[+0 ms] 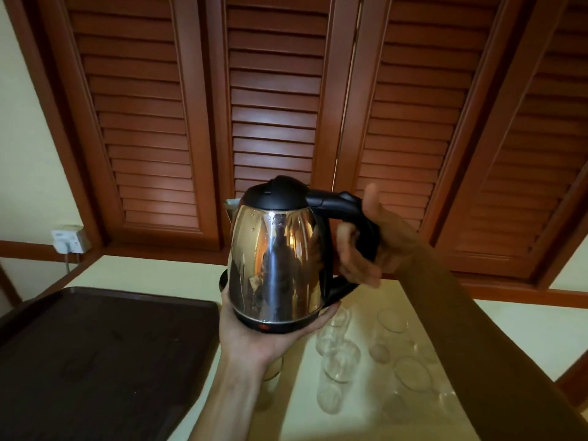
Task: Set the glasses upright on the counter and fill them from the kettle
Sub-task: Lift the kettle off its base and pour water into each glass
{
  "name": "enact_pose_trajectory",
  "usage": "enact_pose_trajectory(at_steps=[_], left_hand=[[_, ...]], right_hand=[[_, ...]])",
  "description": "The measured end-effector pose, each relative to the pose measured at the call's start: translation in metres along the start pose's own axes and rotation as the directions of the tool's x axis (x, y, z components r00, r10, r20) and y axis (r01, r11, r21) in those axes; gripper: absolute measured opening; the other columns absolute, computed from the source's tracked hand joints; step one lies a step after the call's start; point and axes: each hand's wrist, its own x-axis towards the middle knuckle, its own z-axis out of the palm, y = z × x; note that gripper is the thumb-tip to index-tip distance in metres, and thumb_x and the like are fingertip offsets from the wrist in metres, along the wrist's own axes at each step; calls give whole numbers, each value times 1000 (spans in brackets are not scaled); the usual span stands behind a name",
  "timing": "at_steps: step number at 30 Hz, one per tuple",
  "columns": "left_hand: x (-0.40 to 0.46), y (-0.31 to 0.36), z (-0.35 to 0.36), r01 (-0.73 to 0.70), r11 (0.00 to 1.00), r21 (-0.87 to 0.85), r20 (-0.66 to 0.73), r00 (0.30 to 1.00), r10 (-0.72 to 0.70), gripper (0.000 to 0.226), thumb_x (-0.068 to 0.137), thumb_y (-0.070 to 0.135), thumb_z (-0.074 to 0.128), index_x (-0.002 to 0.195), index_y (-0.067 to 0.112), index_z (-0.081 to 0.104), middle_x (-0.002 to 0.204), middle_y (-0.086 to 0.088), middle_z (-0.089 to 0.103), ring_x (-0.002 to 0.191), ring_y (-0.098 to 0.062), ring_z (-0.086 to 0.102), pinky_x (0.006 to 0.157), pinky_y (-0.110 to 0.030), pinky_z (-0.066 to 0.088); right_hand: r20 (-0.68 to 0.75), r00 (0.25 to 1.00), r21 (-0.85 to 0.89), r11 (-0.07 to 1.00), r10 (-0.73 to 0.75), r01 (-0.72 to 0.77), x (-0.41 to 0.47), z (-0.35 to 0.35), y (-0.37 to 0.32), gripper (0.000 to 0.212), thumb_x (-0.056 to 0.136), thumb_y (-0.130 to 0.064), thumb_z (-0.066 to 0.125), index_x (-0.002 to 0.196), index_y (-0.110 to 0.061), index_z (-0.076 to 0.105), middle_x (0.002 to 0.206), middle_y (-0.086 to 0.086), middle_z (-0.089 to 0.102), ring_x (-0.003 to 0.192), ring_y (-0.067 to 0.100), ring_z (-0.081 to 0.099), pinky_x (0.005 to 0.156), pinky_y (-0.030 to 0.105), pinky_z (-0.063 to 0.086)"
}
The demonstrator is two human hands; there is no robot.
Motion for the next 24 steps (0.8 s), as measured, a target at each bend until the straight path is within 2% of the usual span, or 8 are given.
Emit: enact_pose_trajectory(at_steps=[1, 3, 6, 8, 10, 13, 15, 24], left_hand=[[0, -4, -1, -10, 1000, 4, -2, 1000, 10, 88, 81, 75, 53, 146, 16, 53, 144, -45, 45, 134, -71, 36, 110, -83, 21], [0, -9, -2, -31, 1000, -5, -14, 999, 31, 87, 80, 73, 55, 147, 19, 52, 146, -45, 43, 133, -72, 35, 106, -85, 25], [0, -17, -4, -99, 995, -7, -32, 995, 98, 86, 79, 71, 58, 148, 21, 51, 146, -46, 42, 132, -73, 36, 102, -87, 27], [0, -22, -4, -128, 992, -18, -41, 991, 127, 86, 78, 70, 59, 148, 21, 50, 145, -46, 42, 131, -73, 37, 101, -88, 27], [-1, -27, -3, -157, 987, -13, -45, 987, 157, 85, 77, 69, 61, 147, 22, 52, 145, -45, 44, 132, -72, 37, 100, -88, 28], [-1, -32, -4, -185, 983, -17, -54, 982, 183, 81, 78, 65, 63, 146, 22, 53, 145, -44, 45, 132, -72, 37, 104, -86, 25], [0, -35, -4, -169, 986, -16, -47, 985, 168, 84, 77, 65, 64, 148, 21, 52, 147, -44, 43, 133, -72, 36, 105, -85, 25], [9, -44, -7, -186, 982, -15, -36, 982, 186, 82, 77, 66, 62, 145, 20, 54, 144, -43, 47, 132, -69, 40, 110, -82, 23]], right_hand=[[-31, 999, 10, 1000, 11, -11, -1, 0, 1, 75, 94, -72, 43, 79, -5, 73, 48, 1, 60, 40, 13, 59, 47, 30, 40], [-49, 997, 87, 995, 55, -51, -2, -2, 2, 72, 93, -73, 46, 61, -11, 62, 38, -2, 40, 31, 12, 37, 45, 33, 28], [-26, 997, 167, 984, 68, -63, -3, -3, 6, 72, 96, -69, 47, 53, -11, 47, 37, 2, 30, 31, 18, 24, 46, 35, 28], [-28, 998, 198, 979, 54, -48, -6, -5, 10, 76, 98, -69, 43, 51, -9, 40, 36, 3, 30, 30, 19, 28, 49, 36, 34], [-80, 996, 201, 979, 48, -31, -10, -7, 10, 81, 98, -69, 42, 50, -4, 46, 36, 6, 38, 31, 20, 40, 57, 38, 42], [-231, 967, 109, 991, 104, -80, -17, -10, 5, 75, 91, -67, 59, 59, 0, 63, 47, 12, 56, 45, 25, 59, 74, 45, 49], [-302, 942, 85, 988, 147, -127, -22, -14, 0, 70, 85, -65, 67, 62, 1, 67, 51, 13, 59, 51, 27, 61, 78, 46, 49], [-346, 929, 188, 980, 128, -64, -29, -16, 8, 81, 96, -68, 49, 37, -12, 41, 31, 1, 36, 28, 17, 42, 49, 33, 29]])
